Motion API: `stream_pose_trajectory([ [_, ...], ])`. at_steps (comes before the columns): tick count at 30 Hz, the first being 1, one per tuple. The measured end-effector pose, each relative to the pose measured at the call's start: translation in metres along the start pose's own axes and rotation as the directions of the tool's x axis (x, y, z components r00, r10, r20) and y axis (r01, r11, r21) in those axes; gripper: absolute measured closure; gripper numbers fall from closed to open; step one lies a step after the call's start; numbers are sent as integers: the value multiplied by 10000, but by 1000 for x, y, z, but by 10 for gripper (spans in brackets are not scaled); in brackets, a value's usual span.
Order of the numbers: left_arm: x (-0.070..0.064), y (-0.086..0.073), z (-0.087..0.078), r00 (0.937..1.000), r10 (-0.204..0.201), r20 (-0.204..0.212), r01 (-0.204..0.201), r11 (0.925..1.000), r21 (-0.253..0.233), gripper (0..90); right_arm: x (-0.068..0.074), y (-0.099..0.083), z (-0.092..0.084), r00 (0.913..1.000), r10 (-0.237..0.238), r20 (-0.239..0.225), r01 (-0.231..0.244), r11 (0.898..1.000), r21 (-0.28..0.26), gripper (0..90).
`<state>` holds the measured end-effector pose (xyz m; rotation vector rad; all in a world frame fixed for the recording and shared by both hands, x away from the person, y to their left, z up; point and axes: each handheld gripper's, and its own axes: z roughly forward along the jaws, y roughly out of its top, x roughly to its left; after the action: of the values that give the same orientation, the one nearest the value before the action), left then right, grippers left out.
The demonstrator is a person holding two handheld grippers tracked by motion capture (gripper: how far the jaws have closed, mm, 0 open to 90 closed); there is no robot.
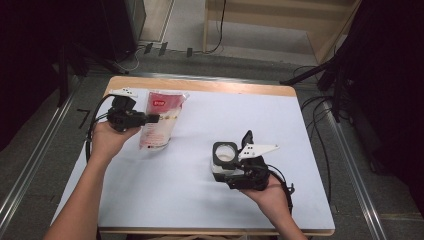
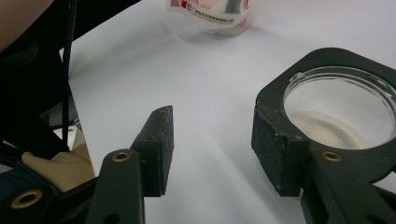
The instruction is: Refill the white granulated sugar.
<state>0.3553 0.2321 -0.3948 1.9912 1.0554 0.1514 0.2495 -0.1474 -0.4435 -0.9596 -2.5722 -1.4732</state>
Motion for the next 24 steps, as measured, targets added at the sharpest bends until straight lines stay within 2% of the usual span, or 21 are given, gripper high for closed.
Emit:
stream_pose_trajectory([
  [4, -2, -7, -6, 9998, 95, -177, -95, 10000, 3, 850, -3, 0, 0, 10000, 56, -6, -56, 10000, 59, 494],
  [10, 0, -17, -13, 10000, 56, -20, -56, 9999, -131, 838, -5, 0, 3, 10000, 30, -31, -29, 9998, 207, 495],
  [24, -5, -21, -18, 9998, 110, 140, -108, 9998, -174, 816, -3, 0, 9, 10000, -83, -43, 84, 9995, 295, 493],
])
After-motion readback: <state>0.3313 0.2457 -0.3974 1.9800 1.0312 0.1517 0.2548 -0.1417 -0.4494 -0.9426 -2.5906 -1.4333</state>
